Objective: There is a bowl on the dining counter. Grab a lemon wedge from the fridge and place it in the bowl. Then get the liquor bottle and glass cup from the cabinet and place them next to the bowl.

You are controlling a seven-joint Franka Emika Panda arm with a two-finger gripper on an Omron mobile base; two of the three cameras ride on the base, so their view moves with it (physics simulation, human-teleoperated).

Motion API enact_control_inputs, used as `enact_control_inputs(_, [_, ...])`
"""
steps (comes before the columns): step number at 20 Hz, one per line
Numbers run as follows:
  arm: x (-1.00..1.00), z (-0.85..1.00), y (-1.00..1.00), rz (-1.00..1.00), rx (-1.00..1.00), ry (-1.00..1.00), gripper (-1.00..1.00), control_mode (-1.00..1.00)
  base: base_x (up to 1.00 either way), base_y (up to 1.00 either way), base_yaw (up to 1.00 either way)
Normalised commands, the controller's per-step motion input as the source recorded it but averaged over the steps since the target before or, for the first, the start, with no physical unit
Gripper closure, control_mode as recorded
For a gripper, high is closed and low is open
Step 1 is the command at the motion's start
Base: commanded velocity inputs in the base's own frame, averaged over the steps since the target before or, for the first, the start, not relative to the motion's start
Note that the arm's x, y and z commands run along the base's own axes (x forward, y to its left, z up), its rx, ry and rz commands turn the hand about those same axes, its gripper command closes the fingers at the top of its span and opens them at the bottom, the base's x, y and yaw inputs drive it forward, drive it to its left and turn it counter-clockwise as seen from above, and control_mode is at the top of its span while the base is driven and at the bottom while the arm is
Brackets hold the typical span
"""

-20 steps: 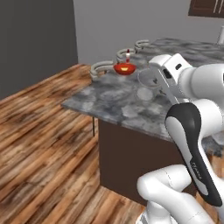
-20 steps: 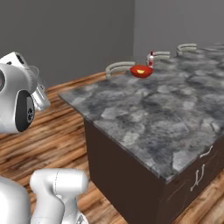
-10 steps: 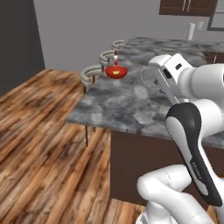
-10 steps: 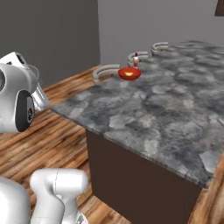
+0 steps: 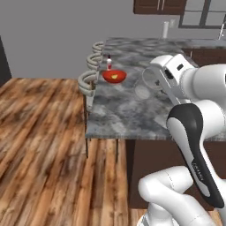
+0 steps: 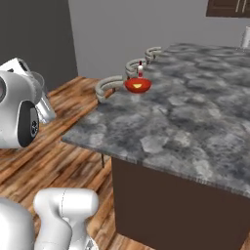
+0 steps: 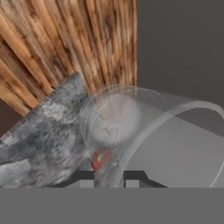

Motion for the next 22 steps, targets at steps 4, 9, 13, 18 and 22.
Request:
enact_control_inputs(4, [0.00,0.00,0.00,0.00,0.00,0.00,1.00,1.00,0.15,0.94,-0.42])
enact_control_inputs(9, [0.00,0.00,0.00,0.00,0.00,0.00,1.00,1.00,0.09,0.94,-0.42])
enact_control_inputs(13, [0.00,0.00,0.00,0.00,0.00,0.00,1.00,1.00,0.09,0.92,-0.43])
enact_control_inputs(18, [0.00,0.00,0.00,0.00,0.00,0.00,1.00,1.00,0.14,0.89,-0.44])
enact_control_inputs(22, [0.00,0.00,0.00,0.00,0.00,0.00,1.00,1.00,0.17,0.87,-0.45])
